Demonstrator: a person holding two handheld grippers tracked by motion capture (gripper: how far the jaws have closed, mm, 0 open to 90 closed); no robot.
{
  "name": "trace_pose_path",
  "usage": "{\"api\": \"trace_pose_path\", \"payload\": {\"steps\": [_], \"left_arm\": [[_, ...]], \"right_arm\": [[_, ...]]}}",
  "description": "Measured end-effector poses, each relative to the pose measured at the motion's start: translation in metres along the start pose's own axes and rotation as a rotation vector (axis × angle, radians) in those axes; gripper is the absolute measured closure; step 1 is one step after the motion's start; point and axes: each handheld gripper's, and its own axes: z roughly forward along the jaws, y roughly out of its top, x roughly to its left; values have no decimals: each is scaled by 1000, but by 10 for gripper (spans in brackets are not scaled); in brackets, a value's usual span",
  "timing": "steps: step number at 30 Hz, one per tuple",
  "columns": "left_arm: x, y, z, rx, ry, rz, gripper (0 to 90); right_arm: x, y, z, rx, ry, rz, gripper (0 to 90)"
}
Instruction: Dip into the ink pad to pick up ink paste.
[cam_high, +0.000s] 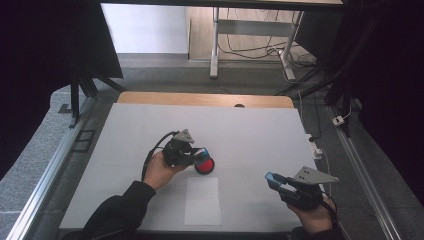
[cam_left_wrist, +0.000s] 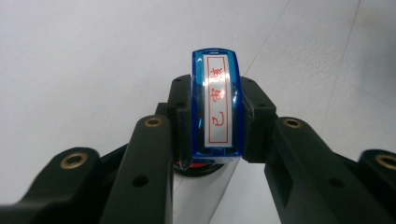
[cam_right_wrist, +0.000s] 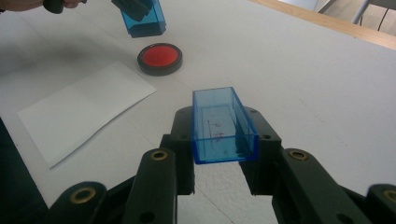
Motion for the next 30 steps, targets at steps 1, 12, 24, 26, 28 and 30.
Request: {"api": "trace_pose_path", "payload": {"steps": [1, 12, 24, 26, 28, 30], "left_arm": [[0, 1, 1, 3, 0, 0, 696], [2, 1, 14, 62, 19, 13, 696], [0, 5, 26, 122, 34, 14, 696], [-1, 5, 27, 134, 34, 20, 697], [-1, 5, 29, 145, 39, 22, 697], [-2, 5, 31, 149, 44, 31, 697]], "right_arm": [[0, 0, 0, 0, -2, 0, 691], [-1, 0, 0, -1, -1, 5, 691], [-1, -1, 0, 1, 1, 8, 690], [-1, -1, 0, 0, 0, 9, 690], [-1, -1, 0, 0, 1, 9, 690], [-1, -1, 0, 0, 1, 9, 690]]}}
